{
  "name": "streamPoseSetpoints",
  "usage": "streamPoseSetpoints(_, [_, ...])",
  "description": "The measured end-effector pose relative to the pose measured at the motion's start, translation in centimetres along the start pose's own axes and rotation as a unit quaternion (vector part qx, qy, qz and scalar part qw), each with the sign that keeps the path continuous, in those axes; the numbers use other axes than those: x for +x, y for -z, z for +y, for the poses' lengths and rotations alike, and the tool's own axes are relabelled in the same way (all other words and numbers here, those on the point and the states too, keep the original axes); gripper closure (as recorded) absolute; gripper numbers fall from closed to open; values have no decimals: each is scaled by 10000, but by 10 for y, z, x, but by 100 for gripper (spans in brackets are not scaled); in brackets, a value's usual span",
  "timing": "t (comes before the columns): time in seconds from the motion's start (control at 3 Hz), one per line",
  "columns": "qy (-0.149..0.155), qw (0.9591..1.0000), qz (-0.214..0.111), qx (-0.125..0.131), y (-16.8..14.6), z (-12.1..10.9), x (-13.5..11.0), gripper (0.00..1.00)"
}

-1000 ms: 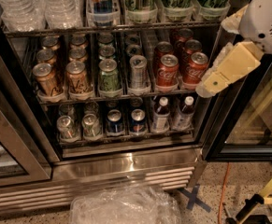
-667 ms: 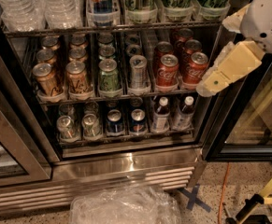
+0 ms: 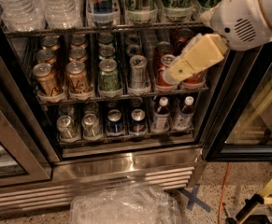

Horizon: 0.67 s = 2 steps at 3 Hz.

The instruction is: Pick redbull can from top shelf of fridge

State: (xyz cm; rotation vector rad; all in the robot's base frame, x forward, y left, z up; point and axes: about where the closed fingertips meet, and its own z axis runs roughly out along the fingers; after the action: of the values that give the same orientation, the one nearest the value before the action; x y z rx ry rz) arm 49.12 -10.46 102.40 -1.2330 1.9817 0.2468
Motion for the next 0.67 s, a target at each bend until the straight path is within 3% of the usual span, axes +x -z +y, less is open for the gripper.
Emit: streamPoseSetpoints(0.67, [-502, 9941, -956, 125, -24, 13, -55, 0])
